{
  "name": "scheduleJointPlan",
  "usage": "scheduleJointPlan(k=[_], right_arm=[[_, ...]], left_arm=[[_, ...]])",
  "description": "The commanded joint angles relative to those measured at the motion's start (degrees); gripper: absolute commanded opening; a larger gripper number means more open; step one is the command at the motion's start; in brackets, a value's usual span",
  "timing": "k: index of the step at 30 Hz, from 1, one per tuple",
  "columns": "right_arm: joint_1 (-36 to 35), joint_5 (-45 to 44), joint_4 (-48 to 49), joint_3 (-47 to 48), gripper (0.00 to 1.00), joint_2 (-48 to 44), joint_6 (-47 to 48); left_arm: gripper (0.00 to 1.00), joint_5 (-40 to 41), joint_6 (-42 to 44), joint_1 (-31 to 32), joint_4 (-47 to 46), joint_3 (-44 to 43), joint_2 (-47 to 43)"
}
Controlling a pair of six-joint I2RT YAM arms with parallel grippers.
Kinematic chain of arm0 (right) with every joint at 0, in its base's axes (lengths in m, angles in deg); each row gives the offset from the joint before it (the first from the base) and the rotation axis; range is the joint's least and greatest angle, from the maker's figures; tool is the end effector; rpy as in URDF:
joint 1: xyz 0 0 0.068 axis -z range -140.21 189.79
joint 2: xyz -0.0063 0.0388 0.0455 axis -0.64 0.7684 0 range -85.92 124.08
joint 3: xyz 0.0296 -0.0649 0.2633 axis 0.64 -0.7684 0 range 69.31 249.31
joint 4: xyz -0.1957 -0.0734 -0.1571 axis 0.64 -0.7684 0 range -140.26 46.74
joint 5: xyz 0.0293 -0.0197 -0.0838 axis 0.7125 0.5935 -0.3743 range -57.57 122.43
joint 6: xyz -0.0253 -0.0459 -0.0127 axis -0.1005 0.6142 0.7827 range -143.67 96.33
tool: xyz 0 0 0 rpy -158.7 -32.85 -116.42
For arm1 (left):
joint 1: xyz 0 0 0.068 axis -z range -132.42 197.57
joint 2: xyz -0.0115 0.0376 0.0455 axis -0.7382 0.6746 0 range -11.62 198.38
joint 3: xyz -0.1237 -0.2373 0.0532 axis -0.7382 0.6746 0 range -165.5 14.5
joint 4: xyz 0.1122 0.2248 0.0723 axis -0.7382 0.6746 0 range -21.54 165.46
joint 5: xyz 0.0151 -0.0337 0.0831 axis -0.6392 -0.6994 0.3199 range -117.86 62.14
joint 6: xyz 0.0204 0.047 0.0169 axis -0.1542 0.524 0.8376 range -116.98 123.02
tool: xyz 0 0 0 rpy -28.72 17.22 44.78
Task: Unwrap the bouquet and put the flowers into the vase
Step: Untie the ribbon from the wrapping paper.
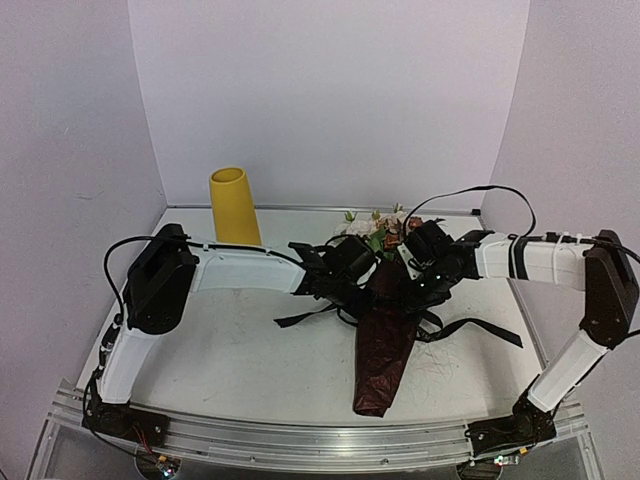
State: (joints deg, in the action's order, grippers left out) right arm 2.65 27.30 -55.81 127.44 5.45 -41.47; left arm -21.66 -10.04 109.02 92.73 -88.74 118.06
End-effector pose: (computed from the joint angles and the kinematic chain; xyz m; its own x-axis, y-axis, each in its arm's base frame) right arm 0.2733 0.2030 0.2148 -0.7128 -0.1579 -0.6834 -0.3506 0.9241 0.1521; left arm 0.2443 -0.4408 0.1767 -0.5504 0.5411 -0.6359 0.7351 0.6751 -0.0618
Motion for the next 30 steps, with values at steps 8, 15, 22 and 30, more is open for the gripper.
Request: scheduleJointPlan(k=[8,15,22,30], right_arm=[[0.1,-2.9,-3.0,1.4,0.26,2.6,-0.9],[0.0,-3.9,-3.0,0.6,0.00,0.2,-1.8],[0.0,-2.6,-3.0,-0.3,0.00,-3.3,-1.1],[0.1,-1.9,-2.9,-0.2,0.00,-3.0,-0.9]], left_arm=[[0.45,2.8,1.7,-1.1,-0.2,-4.5,1.2],[0.44,2.9,3.2,-1.5,-0.2,-6.3,2.1],[0.44,2.0,4.8,-1.8,-0.2,-8.5,3.5],[0.44,-1.2,6.0,-1.8,-0.2,-11.4,5.5]])
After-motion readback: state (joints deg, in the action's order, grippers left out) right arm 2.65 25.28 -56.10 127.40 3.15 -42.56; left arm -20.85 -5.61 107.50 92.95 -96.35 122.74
